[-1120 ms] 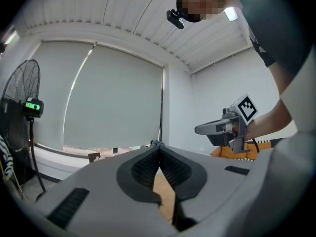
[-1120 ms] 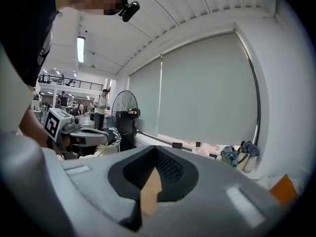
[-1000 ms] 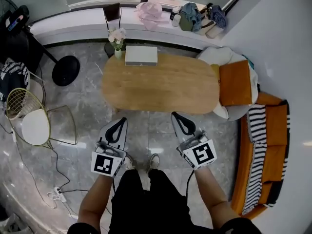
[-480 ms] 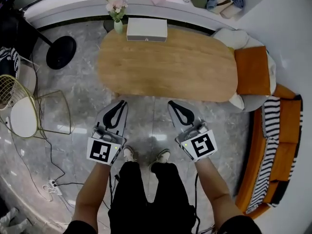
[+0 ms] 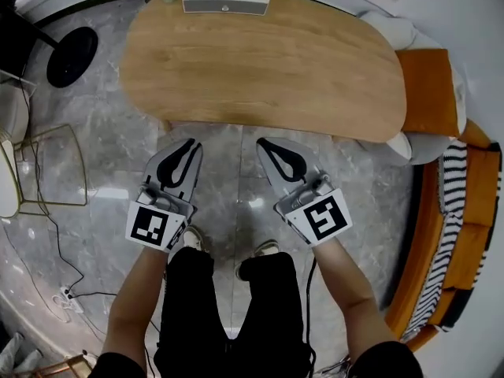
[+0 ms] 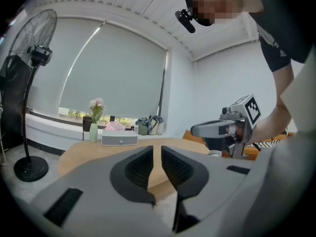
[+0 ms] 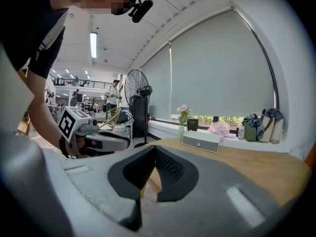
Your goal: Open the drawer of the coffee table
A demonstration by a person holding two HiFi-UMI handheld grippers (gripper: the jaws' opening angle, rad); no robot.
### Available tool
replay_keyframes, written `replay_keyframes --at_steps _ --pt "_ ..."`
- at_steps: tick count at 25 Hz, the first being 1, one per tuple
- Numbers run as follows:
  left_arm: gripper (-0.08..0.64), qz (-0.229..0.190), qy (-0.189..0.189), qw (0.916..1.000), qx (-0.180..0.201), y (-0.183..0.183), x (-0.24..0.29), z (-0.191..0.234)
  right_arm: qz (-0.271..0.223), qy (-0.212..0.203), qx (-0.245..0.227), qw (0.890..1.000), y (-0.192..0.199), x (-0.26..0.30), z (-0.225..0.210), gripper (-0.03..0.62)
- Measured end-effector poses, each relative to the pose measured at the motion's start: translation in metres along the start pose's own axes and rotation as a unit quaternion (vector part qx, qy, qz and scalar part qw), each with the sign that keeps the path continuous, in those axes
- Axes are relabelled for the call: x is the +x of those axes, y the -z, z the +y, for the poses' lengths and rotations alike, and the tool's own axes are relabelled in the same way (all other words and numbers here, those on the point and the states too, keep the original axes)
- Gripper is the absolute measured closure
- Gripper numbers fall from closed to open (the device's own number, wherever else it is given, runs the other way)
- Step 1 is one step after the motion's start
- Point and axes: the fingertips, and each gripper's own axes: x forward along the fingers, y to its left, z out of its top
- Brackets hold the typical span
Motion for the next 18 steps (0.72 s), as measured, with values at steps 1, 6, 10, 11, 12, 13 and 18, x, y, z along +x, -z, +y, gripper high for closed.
replay_keyframes --at_steps 1,6,10,11,12,13,18 --pt "0.514 0.0 0.005 1.0 -0.005 0.015 0.004 0.0 0.01 -0.003 -0.002 1.0 0.017 0.0 -0.002 0.588" --pt "0.497 -0.002 0.008 0.9999 -0.015 0.093 0.017 0.012 -0.023 -0.027 -0.01 0.999 0.08 0.018 0.005 0.588" --pt "0.484 -0.009 0.029 0.9993 -0.023 0.143 0.036 0.019 -0.033 -0.053 -0.02 0.998 0.123 0.032 0.01 0.588" --pt "0.483 -0.012 0.031 0.9989 -0.032 0.156 0.042 0.023 -0.033 -0.059 -0.025 0.997 0.134 0.036 0.011 0.588" --pt "0.483 -0.014 0.033 0.9985 -0.041 0.169 0.049 0.028 -0.032 -0.064 -0.032 0.997 0.147 0.04 0.011 0.588" --pt "0.483 -0.018 0.035 0.998 -0.049 0.181 0.055 0.032 -0.03 -0.07 -0.038 0.996 0.159 0.045 0.011 0.588" --pt "0.463 -0.044 0.064 0.9949 -0.065 0.221 0.077 0.039 -0.033 -0.091 -0.049 0.994 0.208 0.063 0.012 0.588"
